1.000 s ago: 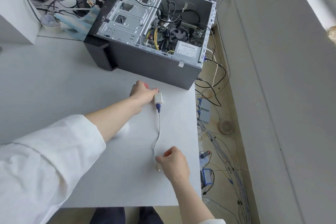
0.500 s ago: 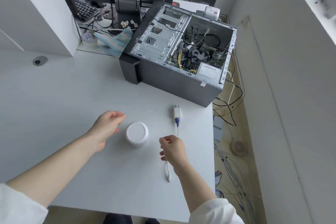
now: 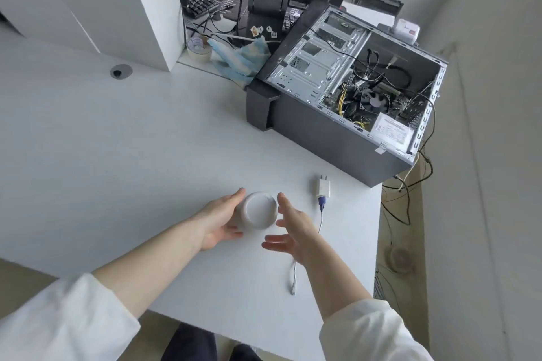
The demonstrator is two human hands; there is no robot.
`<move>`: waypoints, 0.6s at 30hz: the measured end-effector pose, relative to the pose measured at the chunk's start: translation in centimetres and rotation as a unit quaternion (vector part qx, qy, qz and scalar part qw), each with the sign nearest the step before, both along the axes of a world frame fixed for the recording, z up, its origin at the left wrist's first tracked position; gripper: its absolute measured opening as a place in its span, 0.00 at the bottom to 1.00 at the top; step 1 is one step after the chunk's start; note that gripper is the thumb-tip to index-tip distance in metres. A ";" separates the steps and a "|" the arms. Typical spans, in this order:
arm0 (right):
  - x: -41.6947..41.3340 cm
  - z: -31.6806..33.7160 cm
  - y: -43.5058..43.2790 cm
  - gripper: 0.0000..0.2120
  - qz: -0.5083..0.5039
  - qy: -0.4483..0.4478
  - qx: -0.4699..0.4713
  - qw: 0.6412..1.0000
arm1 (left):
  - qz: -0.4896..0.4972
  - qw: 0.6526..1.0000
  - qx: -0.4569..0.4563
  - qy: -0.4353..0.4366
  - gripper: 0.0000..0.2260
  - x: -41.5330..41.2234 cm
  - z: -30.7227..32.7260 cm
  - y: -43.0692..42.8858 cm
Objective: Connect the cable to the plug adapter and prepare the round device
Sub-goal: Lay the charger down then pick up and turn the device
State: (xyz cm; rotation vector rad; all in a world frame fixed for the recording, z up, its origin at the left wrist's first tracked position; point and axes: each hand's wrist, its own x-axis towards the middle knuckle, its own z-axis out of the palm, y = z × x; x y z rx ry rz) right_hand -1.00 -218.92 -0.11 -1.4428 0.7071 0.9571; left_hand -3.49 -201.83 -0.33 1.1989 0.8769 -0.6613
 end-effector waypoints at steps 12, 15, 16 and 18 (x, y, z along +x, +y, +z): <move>-0.3 -0.7 0.3 0.23 -0.010 -0.017 0.046 0.999 | -0.033 0.999 -0.020 -0.019 0.14 0.4 0.1 -0.7; -0.5 -0.7 0.2 0.24 -0.015 -0.032 0.053 0.998 | -0.034 0.999 -0.023 -0.025 0.13 0.4 0.0 -0.7; -0.6 -0.6 0.2 0.25 -0.020 -0.036 0.055 0.998 | -0.033 0.999 -0.025 -0.027 0.13 0.4 0.1 -0.7; -0.7 -0.4 0.2 0.24 -0.027 -0.050 0.062 0.996 | -0.024 0.999 -0.030 -0.029 0.15 0.6 0.2 -0.8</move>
